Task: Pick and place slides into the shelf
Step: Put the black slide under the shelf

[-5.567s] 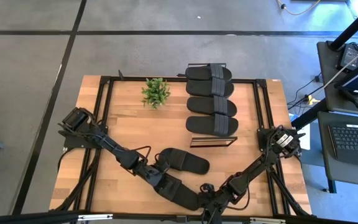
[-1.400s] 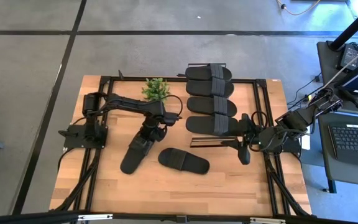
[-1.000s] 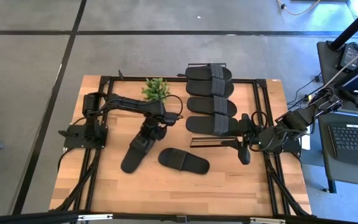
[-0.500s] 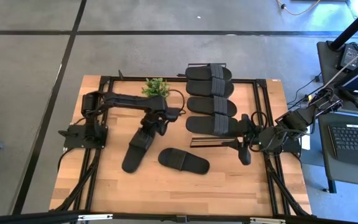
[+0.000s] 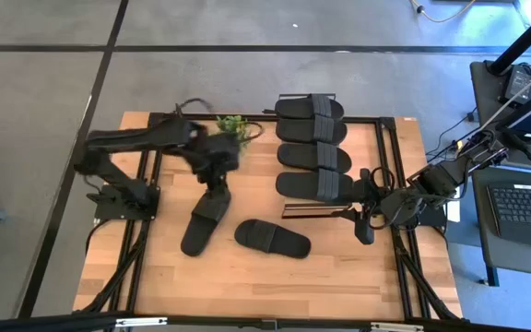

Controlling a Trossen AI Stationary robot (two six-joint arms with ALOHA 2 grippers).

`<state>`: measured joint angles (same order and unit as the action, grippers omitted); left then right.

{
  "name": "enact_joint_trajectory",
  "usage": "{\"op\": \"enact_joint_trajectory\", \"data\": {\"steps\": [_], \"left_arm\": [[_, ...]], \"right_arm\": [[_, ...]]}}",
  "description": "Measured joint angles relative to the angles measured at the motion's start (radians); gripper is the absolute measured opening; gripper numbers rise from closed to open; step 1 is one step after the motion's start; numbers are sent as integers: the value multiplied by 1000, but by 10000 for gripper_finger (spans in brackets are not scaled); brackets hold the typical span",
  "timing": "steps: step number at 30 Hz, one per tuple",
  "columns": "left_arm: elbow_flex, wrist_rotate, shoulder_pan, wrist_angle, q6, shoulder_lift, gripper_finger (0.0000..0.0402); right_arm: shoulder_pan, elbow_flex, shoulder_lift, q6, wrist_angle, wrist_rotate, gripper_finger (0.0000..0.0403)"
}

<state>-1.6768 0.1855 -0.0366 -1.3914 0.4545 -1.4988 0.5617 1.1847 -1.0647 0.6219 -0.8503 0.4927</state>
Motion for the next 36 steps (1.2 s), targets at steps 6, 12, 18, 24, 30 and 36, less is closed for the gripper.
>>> {"op": "enact_joint_trajectory", "data": {"steps": [6, 12, 18, 24, 30, 36], "left_arm": [[11, -217, 243, -3, 519, 115, 166], [60, -367, 487, 0, 894, 79, 166], [161, -396, 662, 9, 1263, -27, 166], [274, -294, 754, 200, 1491, -132, 166], [337, -212, 798, 332, 1660, -215, 166], [368, -178, 824, 352, 1736, -266, 166]], "right_arm": [[0, 0, 0, -74, 2, 1, 167], [0, 0, 0, -106, 3, 1, 167], [0, 0, -1, -111, 2, 1, 167], [0, 0, -1, -142, 1, 1, 167], [0, 0, -1, -159, 1, 1, 167], [0, 0, -1, -158, 0, 1, 167]]}}
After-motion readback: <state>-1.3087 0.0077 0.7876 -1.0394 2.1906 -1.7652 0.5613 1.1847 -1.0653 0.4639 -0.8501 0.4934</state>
